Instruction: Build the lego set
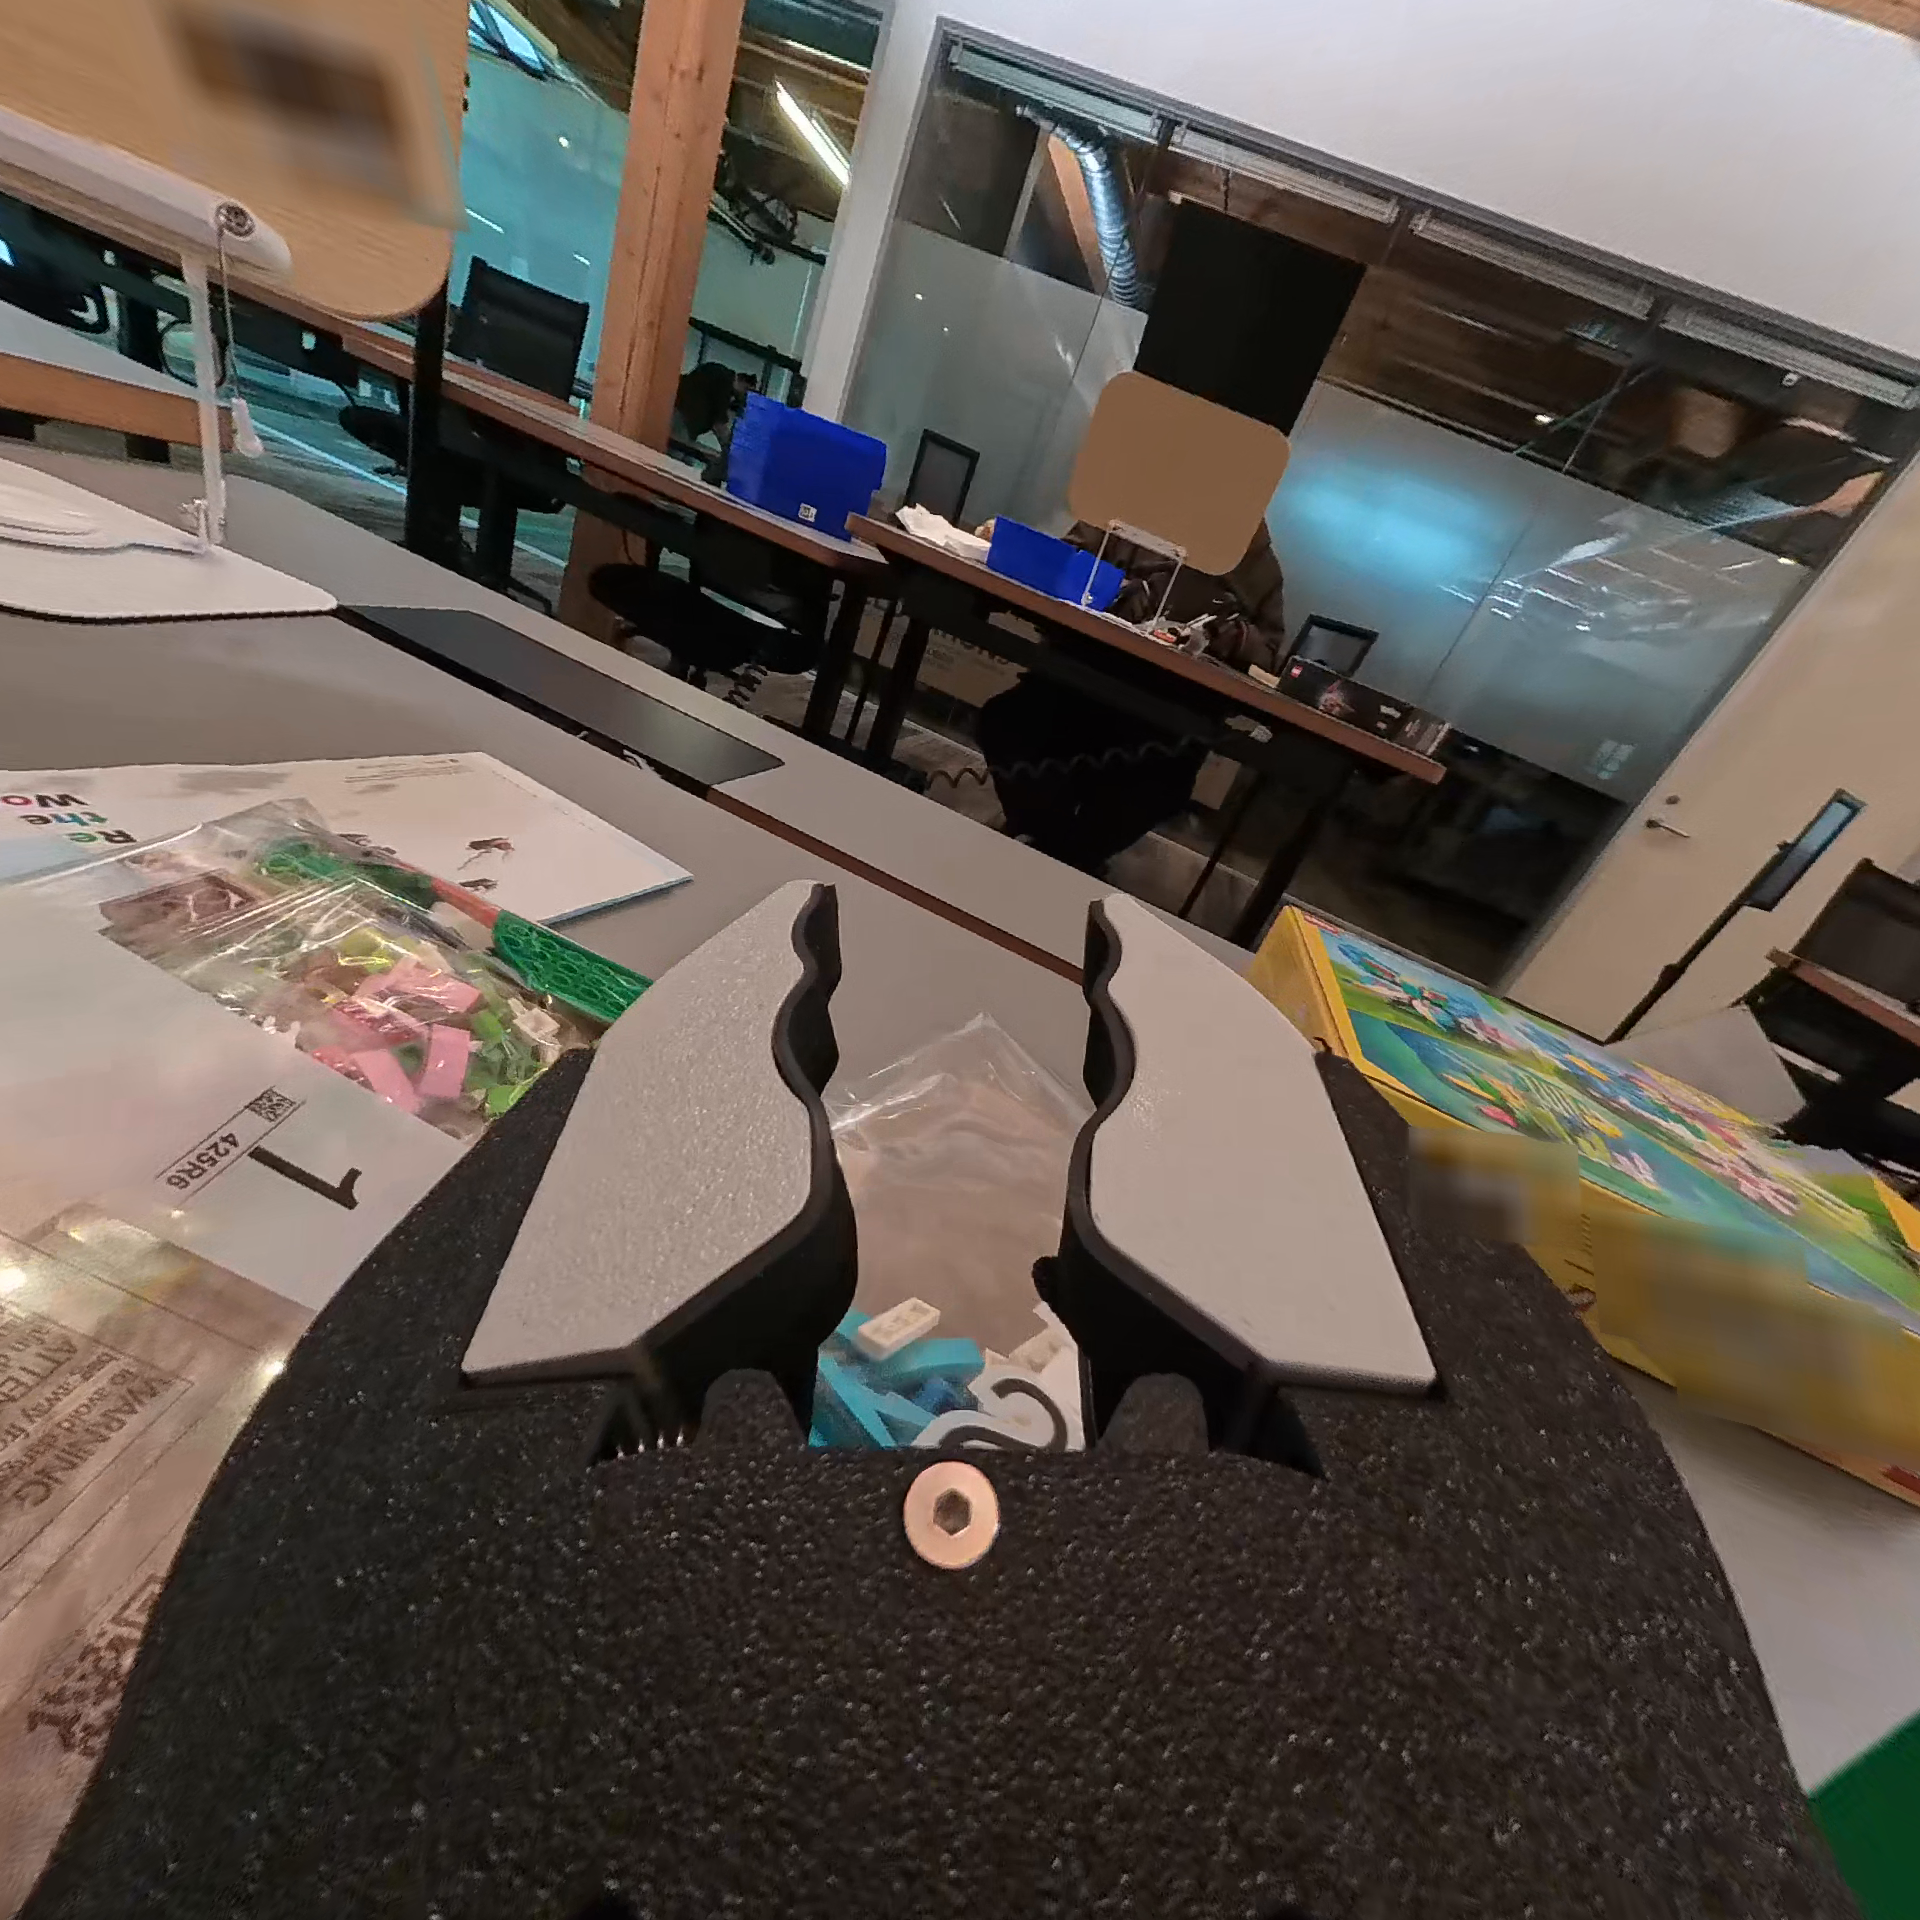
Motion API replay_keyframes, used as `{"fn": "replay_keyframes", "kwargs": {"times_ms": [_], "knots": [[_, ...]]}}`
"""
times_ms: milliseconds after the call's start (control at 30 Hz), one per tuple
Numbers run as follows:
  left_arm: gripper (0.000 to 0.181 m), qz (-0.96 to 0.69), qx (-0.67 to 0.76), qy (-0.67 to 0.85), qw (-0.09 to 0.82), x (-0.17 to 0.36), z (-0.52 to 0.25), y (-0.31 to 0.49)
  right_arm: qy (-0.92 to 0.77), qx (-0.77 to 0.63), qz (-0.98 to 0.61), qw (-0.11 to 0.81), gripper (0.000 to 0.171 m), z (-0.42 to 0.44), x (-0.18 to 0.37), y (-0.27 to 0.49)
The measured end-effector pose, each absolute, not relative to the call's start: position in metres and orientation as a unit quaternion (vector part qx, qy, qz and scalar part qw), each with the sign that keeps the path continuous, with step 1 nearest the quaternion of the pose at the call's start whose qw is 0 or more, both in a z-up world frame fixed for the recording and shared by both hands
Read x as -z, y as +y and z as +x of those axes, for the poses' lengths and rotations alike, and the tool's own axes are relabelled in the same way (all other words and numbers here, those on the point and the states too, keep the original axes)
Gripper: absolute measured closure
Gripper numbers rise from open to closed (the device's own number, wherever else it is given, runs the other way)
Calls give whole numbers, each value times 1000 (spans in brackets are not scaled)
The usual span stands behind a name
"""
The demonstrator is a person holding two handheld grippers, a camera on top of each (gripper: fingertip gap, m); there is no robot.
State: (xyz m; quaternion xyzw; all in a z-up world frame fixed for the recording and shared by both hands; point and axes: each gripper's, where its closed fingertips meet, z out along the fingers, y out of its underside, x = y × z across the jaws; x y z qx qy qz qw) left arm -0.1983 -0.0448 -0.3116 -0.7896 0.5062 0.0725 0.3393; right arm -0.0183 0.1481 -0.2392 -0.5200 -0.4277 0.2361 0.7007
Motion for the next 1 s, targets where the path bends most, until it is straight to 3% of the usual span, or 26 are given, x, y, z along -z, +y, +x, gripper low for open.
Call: {"fn": "replay_keyframes", "kwargs": {"times_ms": [100,200,567,700,733,1000], "knots": [[101,-773,-133,575,232,334,-206,-39,-432,-241,-518,697,127,-22,240,147],[102,-777,-116,583,207,338,-203,-29,-434,-249,-516,695,128,-25,240,146],[140,-827,-54,557,47,352,-210,-38,-421,-294,-520,683,128,-22,238,145],[160,-828,-66,556,40,352,-208,-45,-422,-306,-520,677,129,-23,239,143],[175,-824,-68,561,37,352,-208,-51,-425,-308,-518,676,129,-23,239,141],[179,-857,-74,497,115,350,-218,-125,-453,-311,-498,671,129,-31,238,127]]}}
